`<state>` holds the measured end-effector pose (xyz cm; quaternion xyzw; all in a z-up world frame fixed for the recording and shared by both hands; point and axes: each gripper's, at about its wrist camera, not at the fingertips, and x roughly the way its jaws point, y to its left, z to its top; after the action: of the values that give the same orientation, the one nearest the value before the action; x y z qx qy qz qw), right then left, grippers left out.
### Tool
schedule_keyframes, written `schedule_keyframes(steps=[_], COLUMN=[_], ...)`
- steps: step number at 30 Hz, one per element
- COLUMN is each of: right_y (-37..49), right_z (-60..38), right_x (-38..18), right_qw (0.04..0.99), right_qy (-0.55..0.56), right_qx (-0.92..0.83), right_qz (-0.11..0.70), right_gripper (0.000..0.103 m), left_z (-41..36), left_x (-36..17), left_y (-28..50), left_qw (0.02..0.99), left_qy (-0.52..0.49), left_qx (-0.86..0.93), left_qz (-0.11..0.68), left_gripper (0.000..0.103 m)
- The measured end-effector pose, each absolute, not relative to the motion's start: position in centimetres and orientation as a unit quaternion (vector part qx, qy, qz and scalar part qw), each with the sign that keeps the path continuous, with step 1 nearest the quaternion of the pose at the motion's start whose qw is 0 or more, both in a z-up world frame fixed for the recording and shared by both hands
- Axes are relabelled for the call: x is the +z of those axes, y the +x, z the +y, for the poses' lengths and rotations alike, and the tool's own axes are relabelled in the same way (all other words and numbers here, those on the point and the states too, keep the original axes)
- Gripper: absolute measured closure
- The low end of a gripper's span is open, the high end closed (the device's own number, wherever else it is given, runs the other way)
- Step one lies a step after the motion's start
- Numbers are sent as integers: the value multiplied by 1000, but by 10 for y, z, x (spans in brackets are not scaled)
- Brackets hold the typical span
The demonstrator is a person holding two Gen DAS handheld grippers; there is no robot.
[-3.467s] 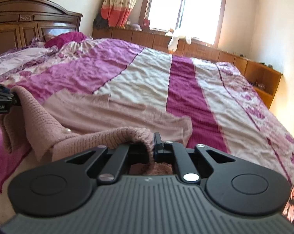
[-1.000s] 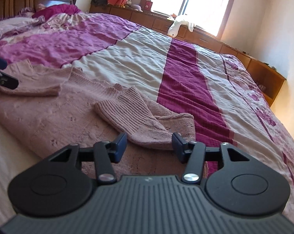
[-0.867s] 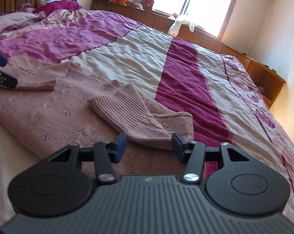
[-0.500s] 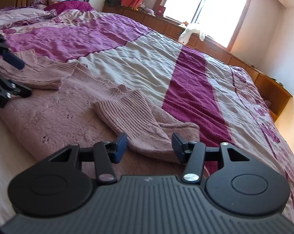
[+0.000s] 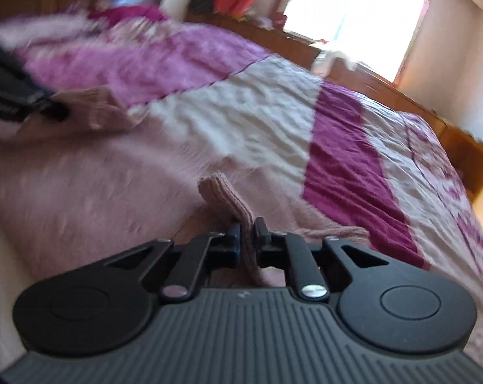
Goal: Fold small clothes
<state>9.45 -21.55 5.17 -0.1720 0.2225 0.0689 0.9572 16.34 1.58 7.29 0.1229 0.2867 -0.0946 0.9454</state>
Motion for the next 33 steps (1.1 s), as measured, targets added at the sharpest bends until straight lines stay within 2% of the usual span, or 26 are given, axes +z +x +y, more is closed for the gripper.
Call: schedule_keyframes(steps=[7,15,16,18,19,20,22,26,33], right_y=[124,159,159,159,159,159,157,142,98], right_z=[-274,-322,-323,-320,-320,-321,-330,-353,-365], right_x=[76,40,35,27,27,27,30,39,58], right_qw=[972,957,957,958,958,958,956,955,952], right_qy=[-53,38,35,18,14,13,26,77,100], right_qx=[7,-62,-67,-82,-89,-99,-109,-93,-86], right_qz=[227,282,281,274,271,271,271,271,276], right_gripper=[92,90,88,77,68,58,47,46,46], left_z=[73,84,85,88,88,89,91,98,108], left_x=[76,45,42,37,35,35,38,51,80], left_y=[205,225,225,227,228,228,227,219,182], left_qw=[947,933,932,932,931,931,931,931,933], left_qy=[70,89,89,93,97,101,98,81,47], left_qx=[-37,-4,2,17,25,31,32,24,1], left_qz=[310,349,350,351,350,348,350,354,357], left_gripper=[92,90,83,71,61,56,54,53,52])
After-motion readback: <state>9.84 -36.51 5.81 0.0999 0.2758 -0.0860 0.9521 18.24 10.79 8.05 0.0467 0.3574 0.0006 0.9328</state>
